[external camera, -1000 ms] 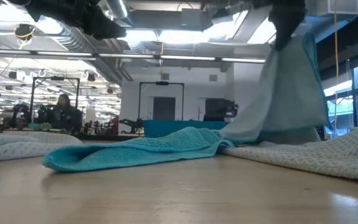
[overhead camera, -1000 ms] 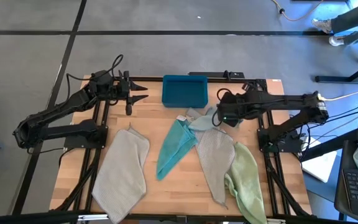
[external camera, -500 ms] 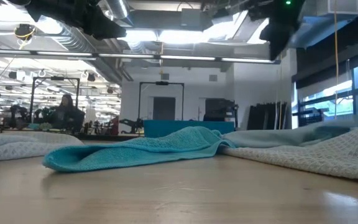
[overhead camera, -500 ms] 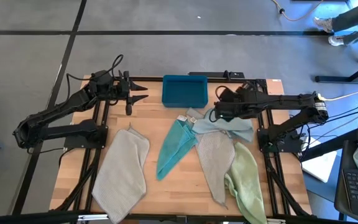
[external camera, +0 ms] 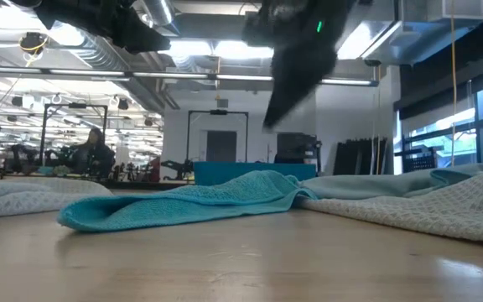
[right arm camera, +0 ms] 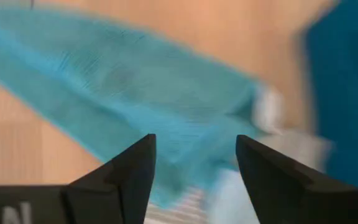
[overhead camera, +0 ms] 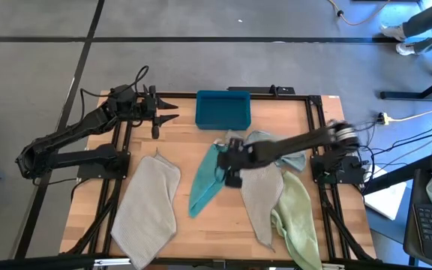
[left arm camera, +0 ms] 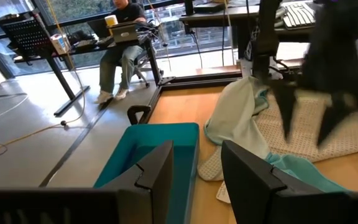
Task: Fold microfiber towels
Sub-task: Adjust the dark blue towel
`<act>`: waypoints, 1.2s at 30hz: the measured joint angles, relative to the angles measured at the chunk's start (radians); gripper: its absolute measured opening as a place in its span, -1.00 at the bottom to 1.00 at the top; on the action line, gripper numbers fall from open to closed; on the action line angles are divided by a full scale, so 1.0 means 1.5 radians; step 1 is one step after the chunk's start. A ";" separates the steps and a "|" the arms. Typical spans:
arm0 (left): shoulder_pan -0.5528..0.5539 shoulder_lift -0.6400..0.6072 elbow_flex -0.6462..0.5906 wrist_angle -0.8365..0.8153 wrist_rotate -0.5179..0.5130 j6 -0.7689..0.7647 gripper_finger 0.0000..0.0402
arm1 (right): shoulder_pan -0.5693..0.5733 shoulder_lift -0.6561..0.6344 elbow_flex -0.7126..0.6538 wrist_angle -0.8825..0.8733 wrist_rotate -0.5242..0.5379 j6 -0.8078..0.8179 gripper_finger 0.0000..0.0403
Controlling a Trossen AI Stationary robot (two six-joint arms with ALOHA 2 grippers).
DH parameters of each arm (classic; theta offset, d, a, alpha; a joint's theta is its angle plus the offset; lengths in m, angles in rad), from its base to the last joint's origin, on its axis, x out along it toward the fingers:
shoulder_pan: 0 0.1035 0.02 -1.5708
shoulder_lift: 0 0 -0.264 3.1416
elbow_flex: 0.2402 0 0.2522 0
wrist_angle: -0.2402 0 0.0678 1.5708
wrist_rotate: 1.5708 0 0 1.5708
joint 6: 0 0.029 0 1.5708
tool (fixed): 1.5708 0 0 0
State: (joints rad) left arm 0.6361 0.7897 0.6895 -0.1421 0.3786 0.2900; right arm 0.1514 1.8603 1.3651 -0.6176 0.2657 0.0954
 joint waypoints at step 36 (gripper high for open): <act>0.000 0.000 0.000 0.000 0.000 0.005 -0.36 | 0.063 0.084 -0.098 0.184 -0.094 -0.118 -0.21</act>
State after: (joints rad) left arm 0.6361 0.7898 0.6893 -0.1424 0.3786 0.2980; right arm 0.2457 1.9863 1.2179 -0.3423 0.1251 -0.0816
